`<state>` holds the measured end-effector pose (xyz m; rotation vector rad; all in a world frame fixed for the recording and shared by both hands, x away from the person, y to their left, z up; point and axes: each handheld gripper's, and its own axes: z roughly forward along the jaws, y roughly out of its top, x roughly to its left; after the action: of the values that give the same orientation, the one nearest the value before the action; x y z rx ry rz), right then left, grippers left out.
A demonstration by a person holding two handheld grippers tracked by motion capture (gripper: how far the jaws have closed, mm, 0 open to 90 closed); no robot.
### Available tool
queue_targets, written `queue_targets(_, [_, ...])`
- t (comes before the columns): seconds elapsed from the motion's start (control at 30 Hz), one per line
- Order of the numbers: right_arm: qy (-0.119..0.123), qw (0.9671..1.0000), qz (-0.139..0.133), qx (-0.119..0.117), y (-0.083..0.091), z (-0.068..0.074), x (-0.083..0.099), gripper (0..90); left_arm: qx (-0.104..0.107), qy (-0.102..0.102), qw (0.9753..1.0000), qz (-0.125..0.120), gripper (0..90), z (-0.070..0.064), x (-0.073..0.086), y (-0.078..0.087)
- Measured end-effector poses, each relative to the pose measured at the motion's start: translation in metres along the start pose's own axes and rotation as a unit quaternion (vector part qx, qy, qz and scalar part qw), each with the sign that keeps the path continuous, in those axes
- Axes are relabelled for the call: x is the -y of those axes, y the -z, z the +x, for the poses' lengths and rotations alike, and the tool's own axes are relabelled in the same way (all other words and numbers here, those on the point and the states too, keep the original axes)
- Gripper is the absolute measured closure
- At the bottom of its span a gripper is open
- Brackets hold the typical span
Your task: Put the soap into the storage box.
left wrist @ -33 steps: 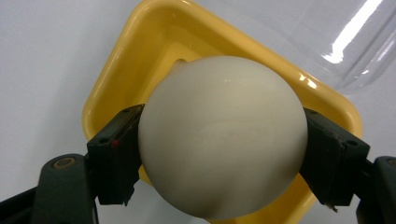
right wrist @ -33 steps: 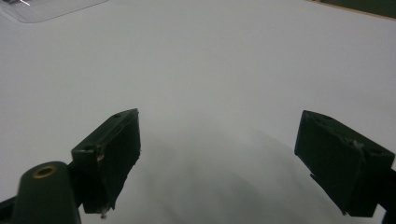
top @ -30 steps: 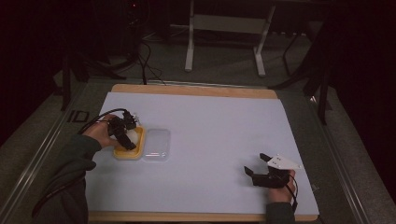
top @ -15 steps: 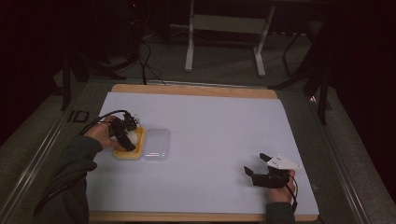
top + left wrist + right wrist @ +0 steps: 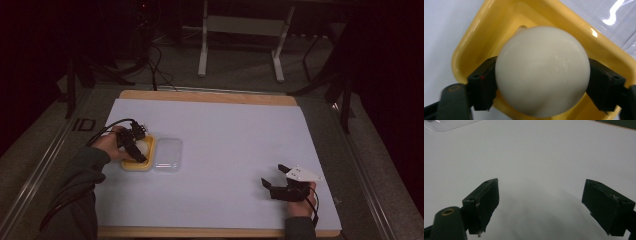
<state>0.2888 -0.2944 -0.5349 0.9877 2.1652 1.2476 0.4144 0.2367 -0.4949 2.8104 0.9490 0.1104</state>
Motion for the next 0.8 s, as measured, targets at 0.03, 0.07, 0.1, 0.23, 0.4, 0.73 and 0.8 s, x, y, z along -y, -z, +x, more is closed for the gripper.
queue_targets(0.03, [0.0, 1.0, 0.0, 0.0, 0.0, 0.0, 0.0, 14.1, 0.0, 0.0, 1.0, 0.0, 17.2, 0.0, 0.0, 0.0])
queue_targets(0.07, [0.0, 1.0, 0.0, 0.0, 0.0, 0.0, 0.0, 14.1, 0.0, 0.002, 1.0, -0.003, 17.2, 0.0, 0.001, -0.001])
queue_targets(0.1, [0.0, 1.0, 0.0, 0.0, 0.0, 0.0, 0.0, 14.1, 0.0, 0.002, 1.0, -0.003, 16.0, 0.0, 0.001, -0.001])
queue_targets(0.23, [0.0, 1.0, 0.001, 0.0, 0.0, 0.0, 0.0, 14.1, -0.008, 0.006, 0.9998, -0.015, 12.4, 0.0, 0.0, 0.004])
queue_targets(0.4, [0.0, 1.0, 0.001, 0.0, 0.0, 0.0, 0.0, 14.1, -0.02, 0.001, 0.9989, -0.042, 9.8, -0.001, -0.001, 0.022])
queue_targets(0.73, [0.001, 1.0, 0.001, 0.0, 0.0, 0.0, 0.0, 14.1, -0.049, -0.047, 0.9886, -0.135, 18.9, -0.03, -0.006, 0.066])
queue_targets(0.8, [0.0, 1.0, 0.001, 0.0, 0.0, 0.0, 0.0, 14.1, -0.055, -0.059, 0.9851, -0.152, 19.6, -0.043, -0.007, 0.066])
